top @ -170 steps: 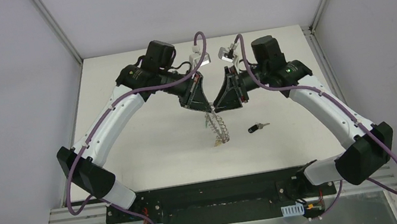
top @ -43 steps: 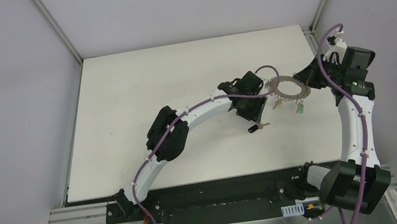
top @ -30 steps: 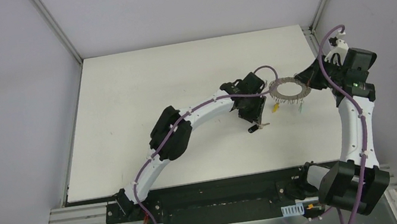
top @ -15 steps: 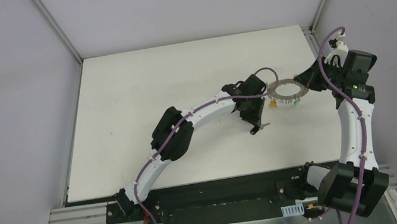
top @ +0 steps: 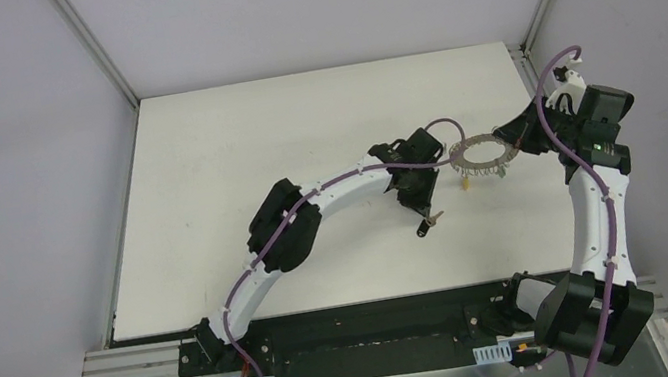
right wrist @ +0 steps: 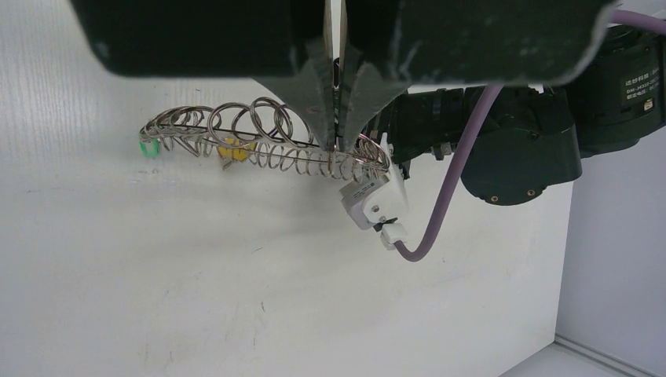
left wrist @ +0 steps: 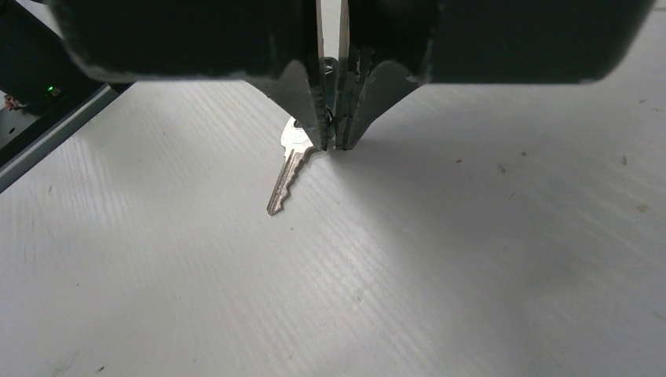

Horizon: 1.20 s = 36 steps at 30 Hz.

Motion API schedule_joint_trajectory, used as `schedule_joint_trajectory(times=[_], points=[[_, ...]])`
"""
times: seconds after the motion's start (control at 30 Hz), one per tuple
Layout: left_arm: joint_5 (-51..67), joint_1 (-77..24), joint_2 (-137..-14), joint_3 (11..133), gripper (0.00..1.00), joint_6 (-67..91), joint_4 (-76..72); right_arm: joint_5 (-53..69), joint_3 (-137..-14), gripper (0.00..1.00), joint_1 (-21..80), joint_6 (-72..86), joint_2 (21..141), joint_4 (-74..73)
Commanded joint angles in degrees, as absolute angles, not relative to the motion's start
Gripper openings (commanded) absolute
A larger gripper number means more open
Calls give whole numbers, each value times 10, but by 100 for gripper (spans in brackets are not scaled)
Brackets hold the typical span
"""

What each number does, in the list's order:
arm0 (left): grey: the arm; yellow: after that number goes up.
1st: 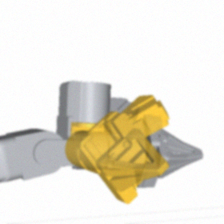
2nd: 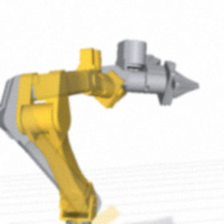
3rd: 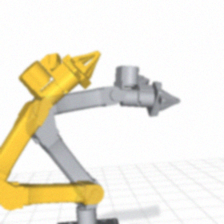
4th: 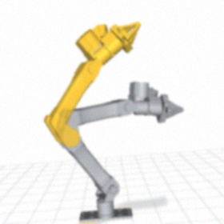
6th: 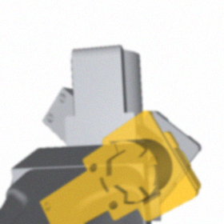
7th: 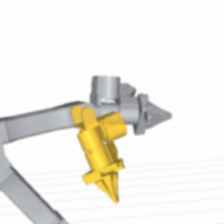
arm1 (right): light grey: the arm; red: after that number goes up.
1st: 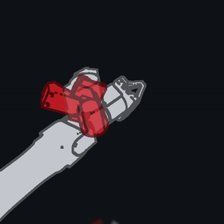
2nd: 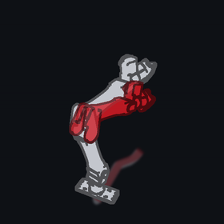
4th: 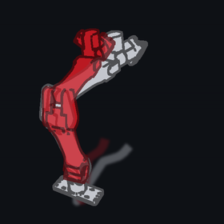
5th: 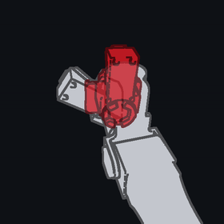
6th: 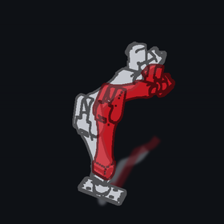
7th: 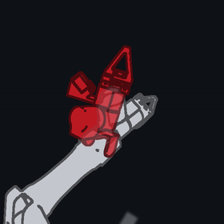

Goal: Put the keys on the keyring

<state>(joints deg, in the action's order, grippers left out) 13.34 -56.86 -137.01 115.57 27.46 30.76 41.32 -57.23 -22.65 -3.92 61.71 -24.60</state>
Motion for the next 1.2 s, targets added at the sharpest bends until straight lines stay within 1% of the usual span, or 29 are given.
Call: schedule_joint_trajectory(times=[0.0,0.13,0.4,0.47,0.6,0.67,0.73,0.9,1.07,1.17], points=[[132,-559,-1299,1130,10,239,313,438,-574,0,-232,-28,604,-210],[140,-552,-1275,1103,8,232,308,439,-571,0,-232,-26,603,-208],[151,-537,-1230,1056,0,214,297,445,-567,0,-233,-23,603,-203],[151,-537,-1223,1049,5,206,299,446,-565,0,-233,-23,601,-202],[153,-539,-1225,1048,25,212,301,448,-560,0,-233,-22,598,-199],[154,-541,-1233,1052,31,217,302,449,-559,0,-233,-22,596,-198],[153,-544,-1244,1057,36,220,303,452,-558,0,-233,-21,595,-198],[155,-555,-1268,1071,38,229,307,455,-554,0,-233,-21,594,-196],[153,-568,-1284,1085,38,229,310,458,-551,0,-233,-19,594,-192],[149,-572,-1293,1091,36,229,312,459,-551,0,-233,-19,594,-192]])
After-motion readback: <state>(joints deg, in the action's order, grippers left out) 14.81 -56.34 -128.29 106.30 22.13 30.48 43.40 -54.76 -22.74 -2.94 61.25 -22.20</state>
